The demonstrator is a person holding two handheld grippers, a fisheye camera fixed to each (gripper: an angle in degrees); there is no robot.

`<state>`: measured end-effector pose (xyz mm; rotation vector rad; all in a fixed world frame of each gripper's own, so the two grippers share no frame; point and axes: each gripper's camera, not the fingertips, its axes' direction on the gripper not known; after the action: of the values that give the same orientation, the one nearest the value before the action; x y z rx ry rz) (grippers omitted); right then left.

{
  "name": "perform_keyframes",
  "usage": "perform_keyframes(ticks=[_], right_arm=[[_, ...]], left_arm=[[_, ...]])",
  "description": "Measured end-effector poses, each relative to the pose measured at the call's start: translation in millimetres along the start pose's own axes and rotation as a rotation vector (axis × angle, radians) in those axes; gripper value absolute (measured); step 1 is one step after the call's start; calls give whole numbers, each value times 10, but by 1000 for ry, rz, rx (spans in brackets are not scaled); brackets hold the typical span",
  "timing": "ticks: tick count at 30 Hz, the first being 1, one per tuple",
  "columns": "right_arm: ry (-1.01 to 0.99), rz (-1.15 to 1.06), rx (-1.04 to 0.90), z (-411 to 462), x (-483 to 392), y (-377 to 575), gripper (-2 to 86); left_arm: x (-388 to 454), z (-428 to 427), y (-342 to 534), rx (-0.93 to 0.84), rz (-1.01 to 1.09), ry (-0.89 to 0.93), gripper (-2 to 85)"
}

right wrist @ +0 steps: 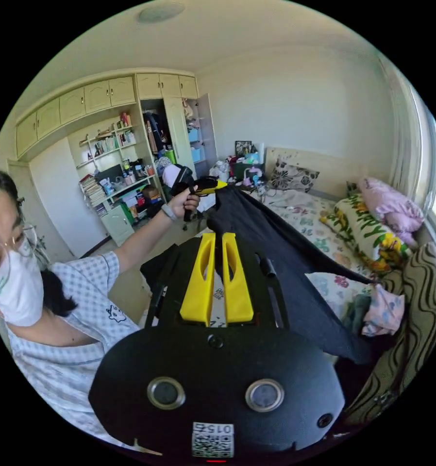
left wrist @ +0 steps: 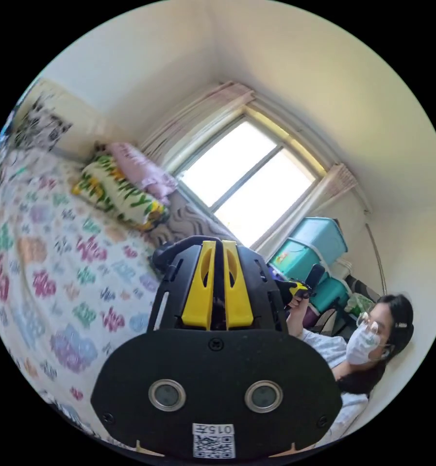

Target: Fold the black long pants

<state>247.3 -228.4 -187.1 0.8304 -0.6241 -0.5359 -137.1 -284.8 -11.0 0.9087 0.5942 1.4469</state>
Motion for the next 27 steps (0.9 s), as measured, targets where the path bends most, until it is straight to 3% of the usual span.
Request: perform_keyframes(ticks=[3, 6, 9, 14, 21, 27], right_arm=[[-154, 121, -147, 1658, -95, 845, 7], [-176, 152, -380, 3243, -433, 1676, 8], [-234, 148, -561, 4292, -703, 2293, 9], [-278, 181, -677, 5008, -770, 2856, 12], [-383, 147, -828, 5523, -575, 3417, 55], [-488, 191, -826, 5154, -7, 4094, 63]], left_arm=[[-1199, -666, 1008, -29, -244, -154, 1], [-2189, -1296, 2024, -1, -537, -315, 1], [-2734, -1652, 2716, -32, -669, -466, 0], [-3157, -1922, 3157, 12, -694, -506, 1], [-3553, -2035, 3318, -72, -682, -599, 13], [-3533, -2187, 3434, -116, -676, -776, 44]])
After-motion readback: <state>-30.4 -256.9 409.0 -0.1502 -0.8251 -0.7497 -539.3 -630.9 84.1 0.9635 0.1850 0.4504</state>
